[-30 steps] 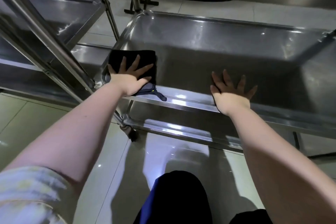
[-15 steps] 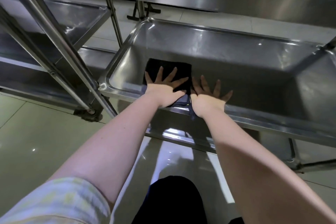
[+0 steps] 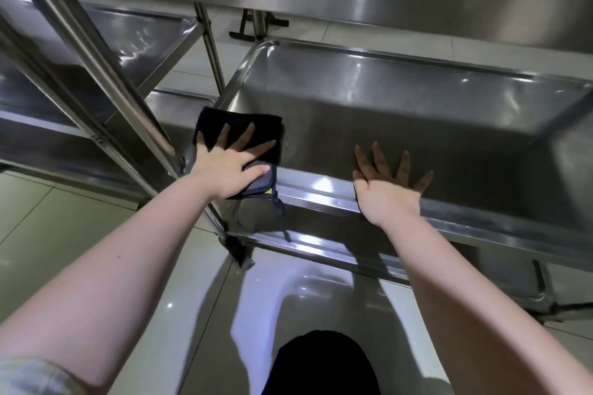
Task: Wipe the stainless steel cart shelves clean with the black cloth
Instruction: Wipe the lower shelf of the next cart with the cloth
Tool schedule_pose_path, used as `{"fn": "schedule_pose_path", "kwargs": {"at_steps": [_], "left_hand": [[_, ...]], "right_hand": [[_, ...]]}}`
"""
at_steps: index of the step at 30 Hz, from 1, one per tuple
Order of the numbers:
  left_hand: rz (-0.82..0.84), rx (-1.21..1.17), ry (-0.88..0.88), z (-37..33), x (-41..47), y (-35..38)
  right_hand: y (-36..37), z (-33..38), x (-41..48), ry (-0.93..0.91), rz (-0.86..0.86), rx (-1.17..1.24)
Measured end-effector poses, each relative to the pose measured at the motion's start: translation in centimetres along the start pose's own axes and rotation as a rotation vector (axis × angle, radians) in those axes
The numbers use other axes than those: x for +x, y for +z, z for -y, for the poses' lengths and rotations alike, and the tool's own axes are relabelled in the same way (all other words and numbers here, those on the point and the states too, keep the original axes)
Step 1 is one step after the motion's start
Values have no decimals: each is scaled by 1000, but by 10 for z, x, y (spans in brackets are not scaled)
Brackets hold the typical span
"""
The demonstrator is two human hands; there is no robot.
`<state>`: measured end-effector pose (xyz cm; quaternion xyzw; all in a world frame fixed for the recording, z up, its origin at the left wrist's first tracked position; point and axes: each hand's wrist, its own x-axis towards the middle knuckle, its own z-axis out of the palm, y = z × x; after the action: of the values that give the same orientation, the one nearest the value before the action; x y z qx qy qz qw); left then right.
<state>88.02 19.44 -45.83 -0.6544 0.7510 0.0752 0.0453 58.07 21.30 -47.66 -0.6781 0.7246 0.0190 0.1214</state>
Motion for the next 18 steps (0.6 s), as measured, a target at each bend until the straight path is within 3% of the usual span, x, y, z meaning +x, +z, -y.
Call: {"fn": "schedule_pose_path", "kwargs": {"at_steps": [11,18], "left_hand": [[-47,-34,51,-36,117,-14],[145,-43,77,-59,57,-11]], "right_hand": [[3,0,6,5,-25,-14],[1,-1,1,7,-21,-11]]}}
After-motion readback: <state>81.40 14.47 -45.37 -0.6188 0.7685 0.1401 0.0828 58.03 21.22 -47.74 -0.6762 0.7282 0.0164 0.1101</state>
